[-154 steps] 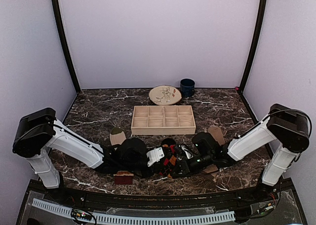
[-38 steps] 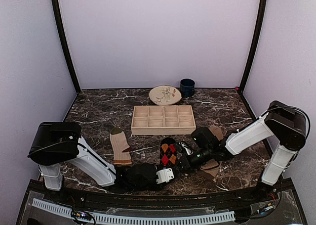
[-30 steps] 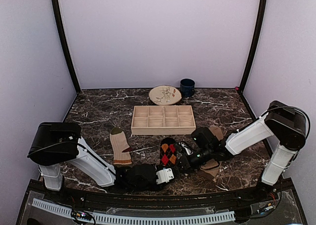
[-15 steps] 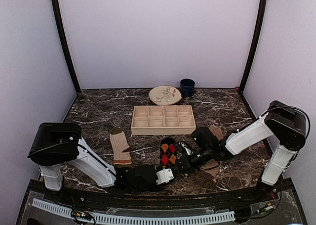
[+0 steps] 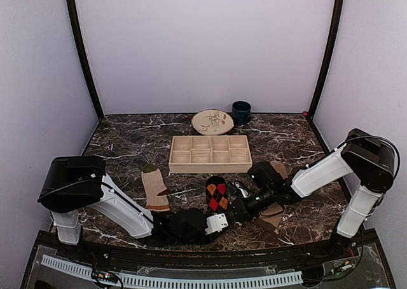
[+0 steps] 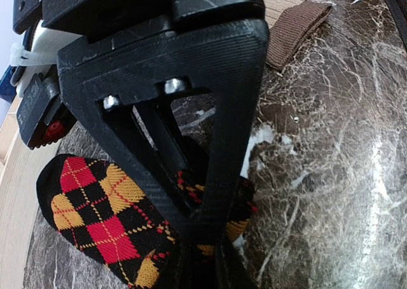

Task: Roll the socks
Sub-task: Roll the sock at the center of the board.

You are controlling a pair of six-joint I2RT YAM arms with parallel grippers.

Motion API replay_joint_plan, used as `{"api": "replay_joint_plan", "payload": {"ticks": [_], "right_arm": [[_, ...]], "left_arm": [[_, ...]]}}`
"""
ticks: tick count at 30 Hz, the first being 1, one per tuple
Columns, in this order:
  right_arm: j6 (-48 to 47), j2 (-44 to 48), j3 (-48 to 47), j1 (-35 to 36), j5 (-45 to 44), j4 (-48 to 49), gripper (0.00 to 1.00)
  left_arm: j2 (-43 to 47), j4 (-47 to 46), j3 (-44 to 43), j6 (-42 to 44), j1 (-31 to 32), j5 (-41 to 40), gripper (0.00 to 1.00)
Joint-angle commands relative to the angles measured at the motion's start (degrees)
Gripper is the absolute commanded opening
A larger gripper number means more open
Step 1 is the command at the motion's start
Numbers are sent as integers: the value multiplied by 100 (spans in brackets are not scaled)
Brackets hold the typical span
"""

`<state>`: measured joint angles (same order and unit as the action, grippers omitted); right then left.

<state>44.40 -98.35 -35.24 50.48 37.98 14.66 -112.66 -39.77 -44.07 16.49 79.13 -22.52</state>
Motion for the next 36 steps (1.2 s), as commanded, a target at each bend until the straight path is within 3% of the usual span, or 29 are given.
{"api": "replay_joint_plan", "payload": {"ticks": [1, 13, 36], "right_arm": [[-158, -40, 20, 63, -112, -105, 22], [-719, 655, 73, 59, -982, -728, 35], [-1250, 2350, 745, 59, -2817, -1015, 37]], "left_arm": [[-399, 2685, -248, 240, -70, 177, 9], [-573, 3525, -757, 26, -301, 884, 9], [-278, 3406, -608, -284, -388, 1912, 4]]}}
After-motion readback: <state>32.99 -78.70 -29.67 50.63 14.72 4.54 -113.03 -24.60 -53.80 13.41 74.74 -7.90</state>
